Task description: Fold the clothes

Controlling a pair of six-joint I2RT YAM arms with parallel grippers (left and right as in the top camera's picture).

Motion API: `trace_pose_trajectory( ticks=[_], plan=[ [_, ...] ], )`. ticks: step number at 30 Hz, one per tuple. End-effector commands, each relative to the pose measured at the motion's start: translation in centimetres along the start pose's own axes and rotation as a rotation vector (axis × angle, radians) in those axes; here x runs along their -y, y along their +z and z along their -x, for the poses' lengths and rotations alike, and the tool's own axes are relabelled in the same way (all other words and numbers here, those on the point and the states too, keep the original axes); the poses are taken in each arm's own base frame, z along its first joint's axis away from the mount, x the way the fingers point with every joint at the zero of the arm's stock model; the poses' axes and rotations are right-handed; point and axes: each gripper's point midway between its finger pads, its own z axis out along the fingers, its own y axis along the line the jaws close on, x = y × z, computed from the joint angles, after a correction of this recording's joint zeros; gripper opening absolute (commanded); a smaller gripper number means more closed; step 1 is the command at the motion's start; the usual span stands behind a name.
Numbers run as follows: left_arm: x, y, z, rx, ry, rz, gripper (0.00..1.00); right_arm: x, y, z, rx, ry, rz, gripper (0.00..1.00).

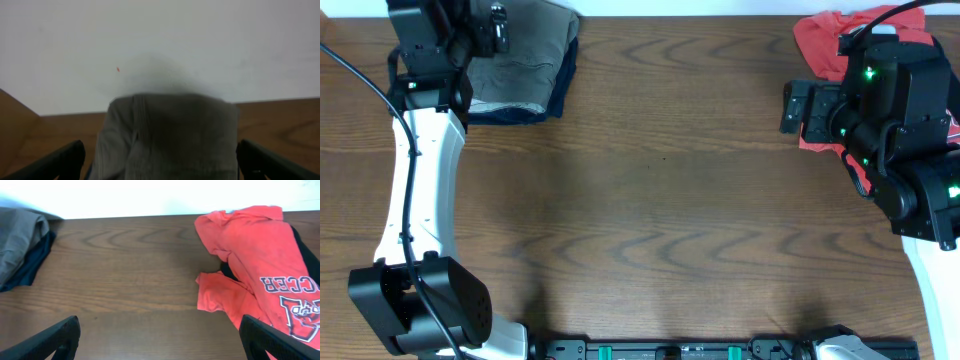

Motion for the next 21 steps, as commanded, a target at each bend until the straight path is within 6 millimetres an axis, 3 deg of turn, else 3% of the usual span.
trace_pose_trajectory(
  ticks=[1, 10, 15, 21],
  plan=[
    [-0.1, 0.2, -1.1, -0.042, -0.009, 0.002, 0.98, 0.8, -0.3, 0.2, 0.01, -0.012, -0.042, 0.99],
    [0.4, -0.1, -3.8, -0.155, -0.014, -0.017, 0.98, 2.0, -0.5, -0.8, 0.032, 0.005, -0.066, 0.99],
    [0.4, -0.2, -4.4, -0.177, -0.015, -0.021, 0.98, 3.4, 0.7, -1.4, 0.177, 0.059, -0.059, 0.99],
    [0.4, -0.2, -4.4, -0.177, -0.015, -0.021, 0.98, 4.8, 1.9, -5.3, 0.341, 0.102, -0.025, 0.99]
  ],
)
